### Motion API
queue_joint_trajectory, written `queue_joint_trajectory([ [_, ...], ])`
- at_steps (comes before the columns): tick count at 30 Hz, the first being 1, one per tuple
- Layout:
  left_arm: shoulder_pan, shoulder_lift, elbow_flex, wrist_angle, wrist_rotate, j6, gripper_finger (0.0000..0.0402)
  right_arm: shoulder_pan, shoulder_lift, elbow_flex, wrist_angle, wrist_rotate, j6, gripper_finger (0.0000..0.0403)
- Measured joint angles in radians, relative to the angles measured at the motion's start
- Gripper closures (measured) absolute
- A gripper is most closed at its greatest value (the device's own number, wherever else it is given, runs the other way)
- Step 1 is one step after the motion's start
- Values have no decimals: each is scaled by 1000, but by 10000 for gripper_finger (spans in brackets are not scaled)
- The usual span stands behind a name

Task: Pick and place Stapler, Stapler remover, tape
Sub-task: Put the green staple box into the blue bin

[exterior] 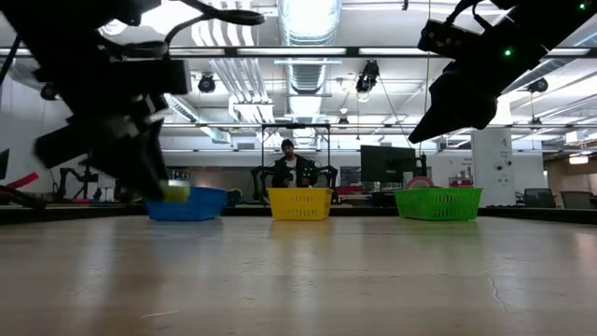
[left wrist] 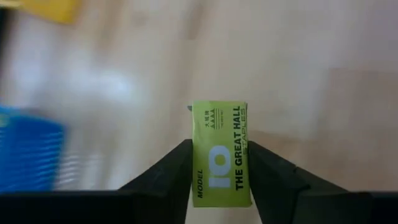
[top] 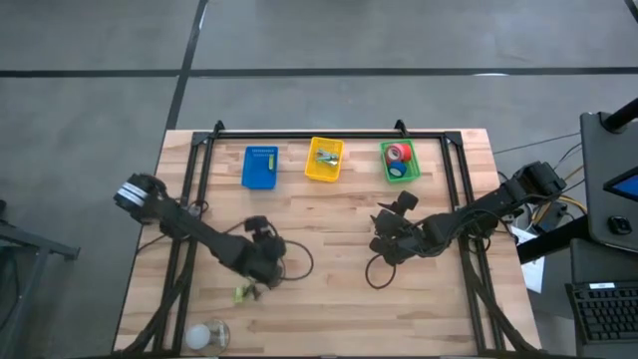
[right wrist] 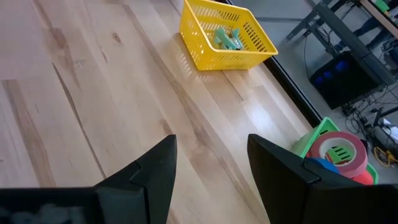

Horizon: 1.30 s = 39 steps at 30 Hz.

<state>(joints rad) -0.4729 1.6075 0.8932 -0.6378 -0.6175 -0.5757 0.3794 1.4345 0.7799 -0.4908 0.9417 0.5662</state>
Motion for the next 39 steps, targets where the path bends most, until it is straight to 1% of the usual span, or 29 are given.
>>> queue_joint_trajectory([
  [5,79,-130,0,-101,-116,50,282,0,0,-2,1,0,2,211],
  [7,125,-182,0,-119,-166,69,287,0,0,-2,4,0,3,211],
  [10,222,-258,-4,-129,-223,77,280,0,0,-2,9,0,3,211],
  [13,346,-324,-16,-123,-250,27,264,0,0,-2,11,-1,3,211],
  [16,483,-366,-33,-121,-244,-51,259,2,0,-2,11,-1,7,211],
  [19,599,-381,-45,-111,-220,-46,266,5,0,-2,11,-5,8,211],
  [23,704,-375,-50,-63,-181,-15,278,6,0,-1,12,-11,10,211],
  [26,745,-356,-50,-4,-134,38,279,6,0,11,20,-11,3,211],
  [29,772,-342,-50,66,-97,86,271,6,-1,13,27,-12,-4,211],
  [34,809,-320,-50,142,-42,85,267,6,-1,14,29,-31,-12,211],
  [39,828,-301,-50,149,-30,79,275,9,-1,13,30,-60,-9,211],
])
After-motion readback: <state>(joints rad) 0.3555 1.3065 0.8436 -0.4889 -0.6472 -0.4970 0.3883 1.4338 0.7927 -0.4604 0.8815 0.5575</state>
